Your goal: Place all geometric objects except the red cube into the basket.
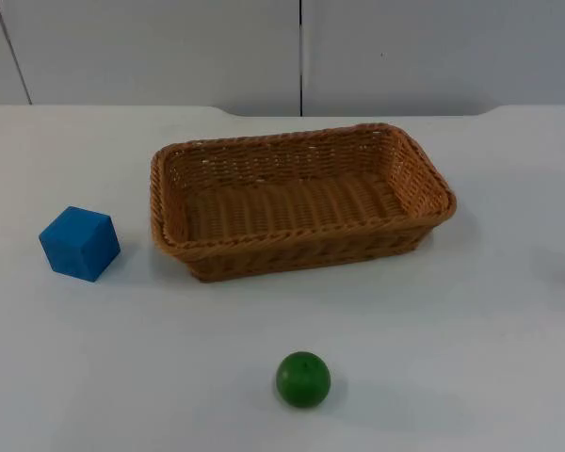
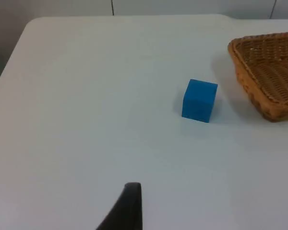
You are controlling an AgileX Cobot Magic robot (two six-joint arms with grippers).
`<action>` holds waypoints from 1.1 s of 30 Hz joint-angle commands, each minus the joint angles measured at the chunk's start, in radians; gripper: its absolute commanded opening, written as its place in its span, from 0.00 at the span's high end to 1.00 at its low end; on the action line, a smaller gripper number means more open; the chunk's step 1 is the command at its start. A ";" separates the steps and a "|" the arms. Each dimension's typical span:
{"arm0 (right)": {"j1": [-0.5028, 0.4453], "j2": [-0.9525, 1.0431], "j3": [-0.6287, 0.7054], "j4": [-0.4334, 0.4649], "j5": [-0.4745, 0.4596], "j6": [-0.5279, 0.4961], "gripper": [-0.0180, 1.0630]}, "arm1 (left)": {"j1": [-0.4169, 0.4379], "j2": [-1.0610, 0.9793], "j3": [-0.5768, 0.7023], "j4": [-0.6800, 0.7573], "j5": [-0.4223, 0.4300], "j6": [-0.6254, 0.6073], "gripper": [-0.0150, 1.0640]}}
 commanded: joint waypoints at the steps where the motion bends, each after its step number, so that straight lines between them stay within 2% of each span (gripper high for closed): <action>1: -0.006 0.030 -0.011 0.002 -0.016 -0.002 0.01 | -0.006 0.006 -0.018 -0.029 -0.023 0.001 0.09; 6: -0.006 0.166 -0.052 0.004 -0.066 -0.002 0.01 | -0.006 0.103 -0.057 -0.034 -0.090 -0.003 0.09; 9: -0.006 0.336 -0.100 0.004 -0.137 -0.002 0.01 | -0.006 0.227 -0.076 -0.034 -0.136 -0.003 0.09; 15: -0.006 0.549 -0.154 0.004 -0.203 -0.002 0.01 | -0.006 0.399 -0.104 -0.037 -0.174 -0.020 0.09; 21: -0.006 0.805 -0.184 0.004 -0.277 -0.002 0.01 | -0.006 0.665 -0.124 -0.035 -0.194 -0.020 0.09; 27: -0.006 0.912 -0.184 0.017 -0.280 -0.002 0.01 | -0.006 0.829 -0.124 -0.035 -0.221 0.001 0.09; 33: -0.006 0.917 -0.184 0.017 -0.283 -0.002 0.01 | -0.006 0.948 -0.125 -0.042 -0.258 0.038 0.09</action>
